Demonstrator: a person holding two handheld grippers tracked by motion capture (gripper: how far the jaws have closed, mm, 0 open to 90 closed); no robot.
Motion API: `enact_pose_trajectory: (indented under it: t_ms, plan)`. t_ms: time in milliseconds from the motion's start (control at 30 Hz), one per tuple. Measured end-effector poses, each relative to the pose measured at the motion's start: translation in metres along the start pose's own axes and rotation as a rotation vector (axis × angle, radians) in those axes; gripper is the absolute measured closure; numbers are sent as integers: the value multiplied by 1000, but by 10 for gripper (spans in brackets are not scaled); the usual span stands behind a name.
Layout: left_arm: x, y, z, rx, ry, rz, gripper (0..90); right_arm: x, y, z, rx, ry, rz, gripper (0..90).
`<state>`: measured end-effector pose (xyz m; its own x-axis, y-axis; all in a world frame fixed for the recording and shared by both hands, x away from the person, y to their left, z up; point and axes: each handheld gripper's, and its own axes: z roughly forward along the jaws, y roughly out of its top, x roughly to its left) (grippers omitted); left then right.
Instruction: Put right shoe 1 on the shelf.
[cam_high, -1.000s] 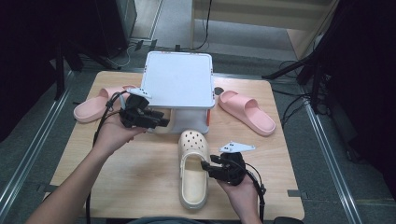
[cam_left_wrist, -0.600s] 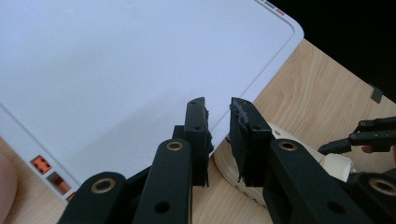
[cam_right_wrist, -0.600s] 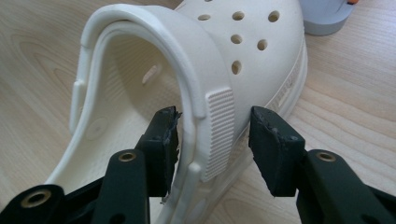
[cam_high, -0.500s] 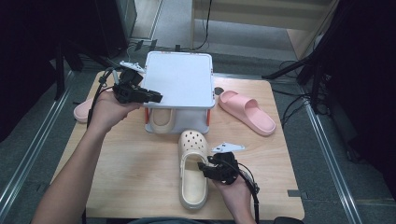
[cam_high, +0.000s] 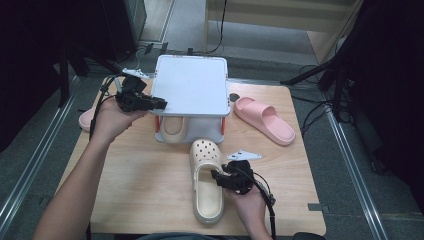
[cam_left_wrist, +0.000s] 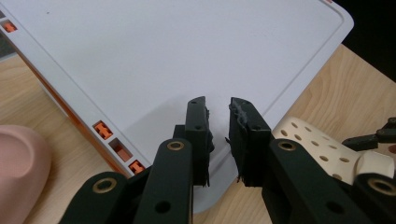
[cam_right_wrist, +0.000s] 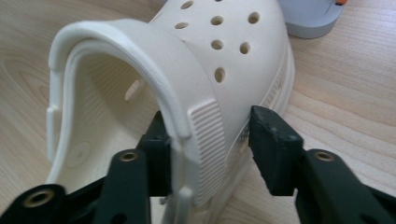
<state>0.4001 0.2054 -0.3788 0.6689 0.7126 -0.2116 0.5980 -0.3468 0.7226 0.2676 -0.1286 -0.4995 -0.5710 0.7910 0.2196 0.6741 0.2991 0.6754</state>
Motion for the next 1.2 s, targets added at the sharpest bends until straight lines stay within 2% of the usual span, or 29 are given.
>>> enact_pose_trajectory:
  t_ms: [33,67,100,200,267,400,467,567,600,700,733,767,800,833,867,967,1000,1200]
  plan:
    - [0,-1,0,-6,-1,1,773,0,0,0,0,0,0,560]
    - [0,-1,1,-12,-5,-2,774,-1,1,-2,-5,-3,4,621]
    - [1,-1,0,-12,-7,-4,774,-1,1,-2,-5,-3,4,621]
    - [1,-2,0,-18,-6,-2,775,2,2,-4,-12,-49,-29,706]
    - [1,-3,0,-19,-6,-3,775,1,3,-5,-15,-63,-38,719]
    - [2,-4,0,-27,-12,-7,774,-4,9,-8,-19,-60,-12,760]
    - [2,-4,0,-29,-12,-9,775,-7,12,-10,-29,-41,1,766]
    - [2,-4,0,-30,-11,-7,774,-8,16,-10,-32,-40,-11,767]
    - [2,-5,0,-31,-12,-7,773,-8,21,-10,-29,-57,-25,767]
    - [1,-5,0,-32,-11,-5,772,-9,27,-12,-39,-60,-28,767]
    - [1,-5,0,-32,-9,-4,772,-11,35,-13,-61,-68,-29,767]
    - [1,-5,0,-33,-8,-3,772,-11,35,-13,-61,-68,-29,767]
    - [0,-5,0,-33,-7,-2,772,-14,45,-12,-74,-86,-36,766]
    - [0,-5,0,-33,-7,-2,772,-14,45,-12,-74,-86,-36,766]
    - [0,-5,0,-34,-7,-3,772,-18,56,-7,-73,-110,-38,765]
    - [0,-5,0,-35,-7,-1,772,-22,66,0,-70,-134,-30,763]
    - [0,-5,0,-36,-11,-5,771,-26,74,8,-64,-154,-24,763]
    - [1,-6,0,-38,-17,-8,771,-30,83,29,-50,-206,4,757]
